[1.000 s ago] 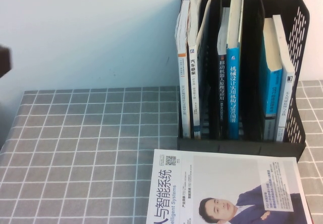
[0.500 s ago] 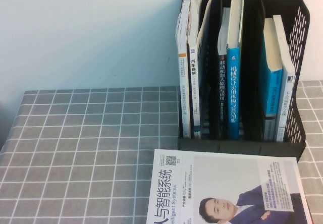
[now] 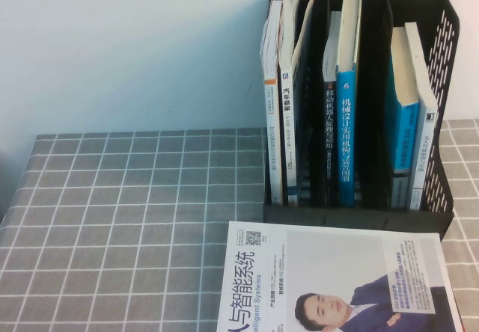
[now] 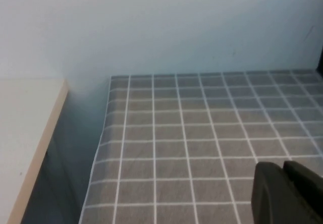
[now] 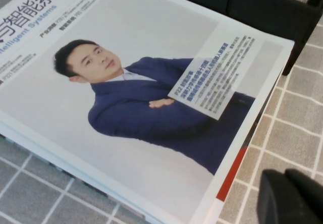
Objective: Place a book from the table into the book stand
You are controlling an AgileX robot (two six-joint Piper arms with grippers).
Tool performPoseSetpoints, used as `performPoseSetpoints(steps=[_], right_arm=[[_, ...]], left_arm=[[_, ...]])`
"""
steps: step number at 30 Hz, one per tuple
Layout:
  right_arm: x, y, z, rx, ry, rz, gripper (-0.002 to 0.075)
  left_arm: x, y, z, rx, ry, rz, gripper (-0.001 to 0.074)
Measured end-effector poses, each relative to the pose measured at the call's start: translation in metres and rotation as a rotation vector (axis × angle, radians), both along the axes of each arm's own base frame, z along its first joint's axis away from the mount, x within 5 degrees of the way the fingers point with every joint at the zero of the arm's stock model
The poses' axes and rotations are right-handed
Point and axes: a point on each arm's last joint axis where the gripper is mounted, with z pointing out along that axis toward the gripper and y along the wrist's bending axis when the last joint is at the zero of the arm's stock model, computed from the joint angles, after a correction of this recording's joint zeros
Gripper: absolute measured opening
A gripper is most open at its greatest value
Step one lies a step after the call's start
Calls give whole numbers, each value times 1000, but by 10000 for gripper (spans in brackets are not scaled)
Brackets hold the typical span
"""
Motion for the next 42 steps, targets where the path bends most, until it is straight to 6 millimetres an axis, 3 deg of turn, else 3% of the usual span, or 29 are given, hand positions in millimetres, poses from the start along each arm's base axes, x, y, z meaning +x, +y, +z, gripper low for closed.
performPoseSetpoints(steps=[11,20,25,42], right_arm=[[0,0,0,-1,2,0,-3],[0,0,0,-1,2,0,-3],[0,0,-1,-1,3,0,-3],[-2,0,-3,-9,31,7,-3]], left_arm=[[16,1,-52,2,127,44,-1],[23,-4,-88,0,168,-70,-1],[26,-6,-86,-61,91,-73,-1],[27,-4,-86,-91,86,-26,-1]])
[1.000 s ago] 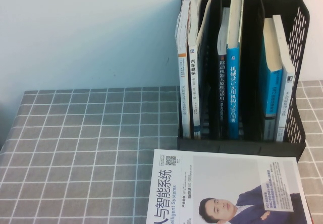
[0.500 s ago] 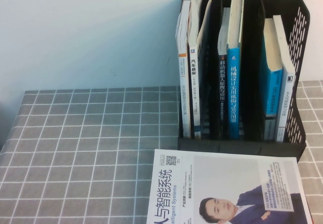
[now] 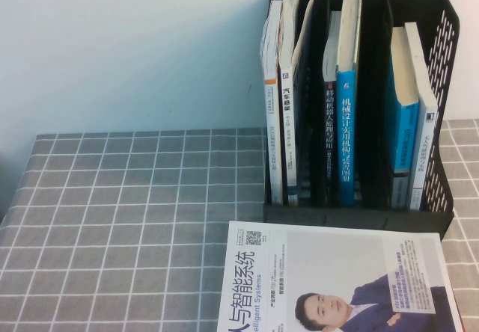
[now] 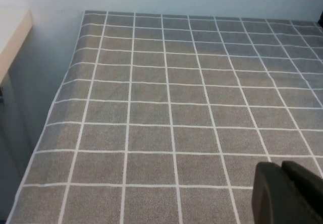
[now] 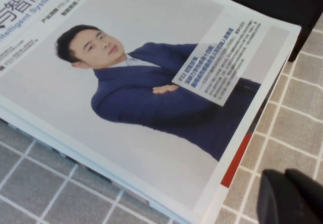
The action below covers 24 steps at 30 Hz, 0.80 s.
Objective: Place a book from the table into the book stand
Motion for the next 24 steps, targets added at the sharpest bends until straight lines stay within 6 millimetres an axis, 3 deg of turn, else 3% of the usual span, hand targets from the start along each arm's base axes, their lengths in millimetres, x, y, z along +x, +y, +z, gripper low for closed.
performPoseSetpoints(steps=[24], right_arm=[[0,0,0,0,0,0,-3]], left_arm=[[0,-1,0,-30,0,0,-1]])
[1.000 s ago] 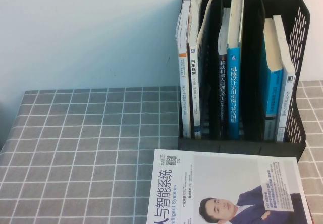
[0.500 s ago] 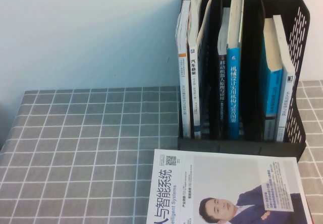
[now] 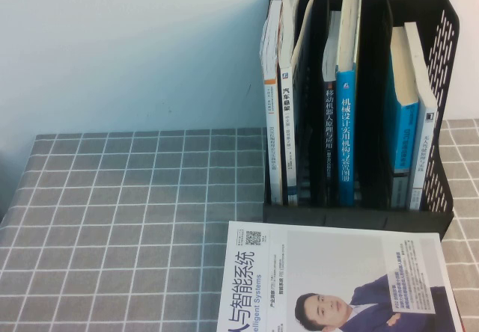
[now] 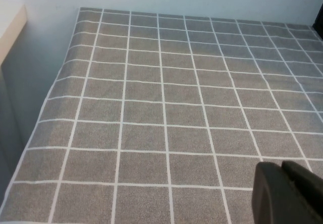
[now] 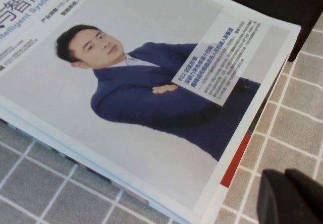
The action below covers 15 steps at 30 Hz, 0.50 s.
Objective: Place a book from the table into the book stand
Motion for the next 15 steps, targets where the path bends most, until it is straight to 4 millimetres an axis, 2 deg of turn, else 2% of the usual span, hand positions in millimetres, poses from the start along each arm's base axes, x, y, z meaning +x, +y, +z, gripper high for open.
performPoseSetpoints(steps=[8,11,15], right_arm=[[0,0,0,-1,-7,-1,-3],[3,-4,-1,-30,-119,-20,-3],[3,-12,-5,0,-379,-97,-3]], left_arm=[[0,0,0,0,0,0,-1],[0,0,0,-1,0,0,-2],[0,0,0,-1,0,0,-1]])
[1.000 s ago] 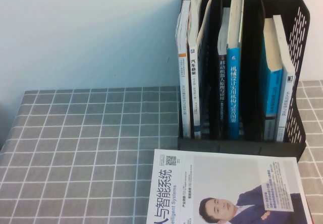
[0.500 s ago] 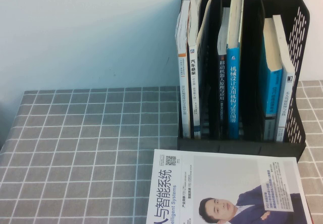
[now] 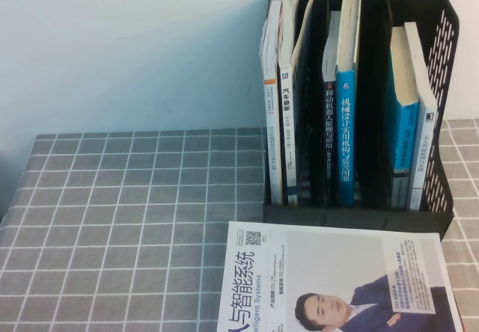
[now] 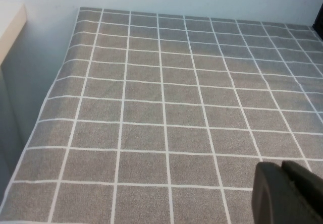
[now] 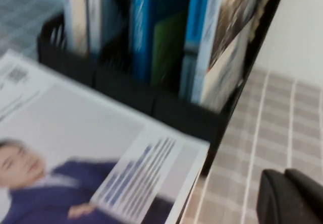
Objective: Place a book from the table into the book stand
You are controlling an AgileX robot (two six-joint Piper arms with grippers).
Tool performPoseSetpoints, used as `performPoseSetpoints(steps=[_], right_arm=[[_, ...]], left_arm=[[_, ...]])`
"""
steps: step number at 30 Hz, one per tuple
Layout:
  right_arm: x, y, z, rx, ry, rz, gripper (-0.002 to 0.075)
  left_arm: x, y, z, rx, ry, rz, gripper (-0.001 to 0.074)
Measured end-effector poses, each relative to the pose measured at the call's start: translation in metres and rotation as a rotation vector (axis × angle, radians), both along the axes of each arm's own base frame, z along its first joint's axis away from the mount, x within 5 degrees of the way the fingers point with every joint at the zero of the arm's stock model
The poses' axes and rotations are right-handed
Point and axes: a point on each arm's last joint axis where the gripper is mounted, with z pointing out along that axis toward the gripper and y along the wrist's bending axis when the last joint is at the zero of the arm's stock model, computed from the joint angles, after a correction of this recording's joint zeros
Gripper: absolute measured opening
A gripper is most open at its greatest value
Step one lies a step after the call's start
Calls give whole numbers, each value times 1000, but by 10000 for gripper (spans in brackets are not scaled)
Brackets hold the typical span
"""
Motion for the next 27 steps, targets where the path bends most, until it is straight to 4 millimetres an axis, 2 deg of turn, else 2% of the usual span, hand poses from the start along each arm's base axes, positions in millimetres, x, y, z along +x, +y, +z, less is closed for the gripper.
performPoseSetpoints(steps=[4,8,14,20,27], right_arm=[[-8,-10,-2,63,-256,-106,-3],[-14,-18,-10,64,-331,-235,-3],[-15,-24,-22,48,-238,-343,-3],[-19,-23,-44,18,2,-337,-3],[-20,-23,-44,10,21,-336,-3]], left_arm=[[0,0,0,0,0,0,-1],[0,0,0,0,0,0,-2],[0,0,0,-2,0,0,-1],[0,0,0,-2,0,0,-3],[0,0,0,-2,0,0,-3]])
